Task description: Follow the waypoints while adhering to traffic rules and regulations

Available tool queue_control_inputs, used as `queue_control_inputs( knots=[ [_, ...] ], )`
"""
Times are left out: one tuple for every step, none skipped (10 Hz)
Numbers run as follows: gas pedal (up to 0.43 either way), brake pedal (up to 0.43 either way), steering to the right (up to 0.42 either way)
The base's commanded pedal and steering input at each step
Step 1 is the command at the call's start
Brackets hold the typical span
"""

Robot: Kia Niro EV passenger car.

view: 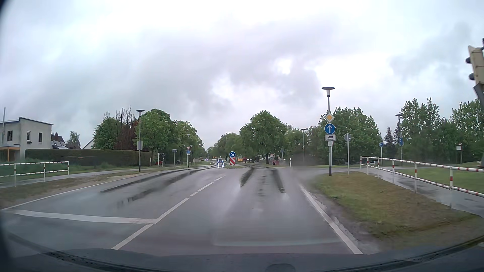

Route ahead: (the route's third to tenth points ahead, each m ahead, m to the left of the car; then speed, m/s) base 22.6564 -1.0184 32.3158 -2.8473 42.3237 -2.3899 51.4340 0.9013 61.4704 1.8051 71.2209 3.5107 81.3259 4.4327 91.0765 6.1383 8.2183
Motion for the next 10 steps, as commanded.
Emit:
queue_control_inputs(
  knots=[
    [0.28,0.0,0.011],
    [0.28,0.0,0.009],
    [0.287,0.0,0.008],
    [0.287,0.0,0.007],
    [0.287,0.0,0.007],
    [0.287,0.0,0.007],
    [0.287,0.0,0.007],
    [0.287,0.0,0.008],
    [0.287,0.0,0.009],
    [0.287,0.0,0.009]
  ],
)
